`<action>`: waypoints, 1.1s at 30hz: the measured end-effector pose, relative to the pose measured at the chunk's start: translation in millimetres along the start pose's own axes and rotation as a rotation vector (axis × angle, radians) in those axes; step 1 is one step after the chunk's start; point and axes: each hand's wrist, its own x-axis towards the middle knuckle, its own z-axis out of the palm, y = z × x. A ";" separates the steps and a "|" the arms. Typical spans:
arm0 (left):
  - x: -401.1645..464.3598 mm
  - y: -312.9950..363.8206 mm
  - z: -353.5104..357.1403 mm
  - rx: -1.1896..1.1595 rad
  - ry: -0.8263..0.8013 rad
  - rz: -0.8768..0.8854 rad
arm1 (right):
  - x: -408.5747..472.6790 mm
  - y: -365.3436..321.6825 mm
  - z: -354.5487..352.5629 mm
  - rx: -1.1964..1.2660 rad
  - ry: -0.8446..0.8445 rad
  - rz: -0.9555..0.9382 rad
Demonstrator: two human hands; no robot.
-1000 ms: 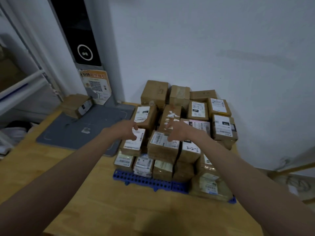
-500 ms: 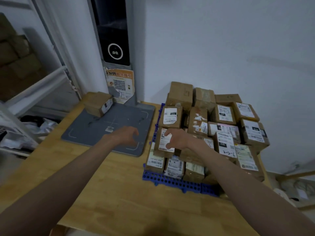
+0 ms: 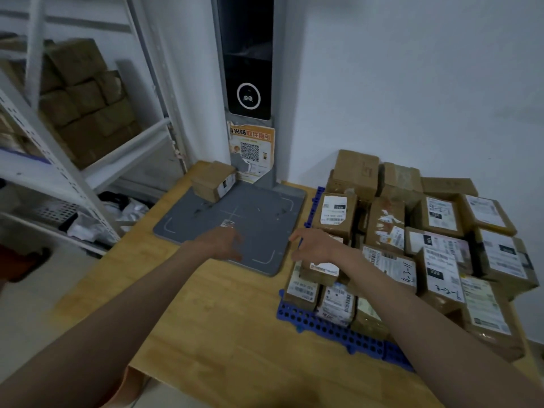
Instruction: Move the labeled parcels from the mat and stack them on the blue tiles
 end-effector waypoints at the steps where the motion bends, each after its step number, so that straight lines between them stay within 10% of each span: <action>1: 1.1 -4.5 -0.1 -0.004 0.005 -0.002 | 3.3 -3.2 1.1 -0.003 -0.008 -0.003; 33: 245.5 -263.7 -106.6 -0.228 0.040 0.005 | 309.9 -153.0 48.3 0.251 0.036 0.172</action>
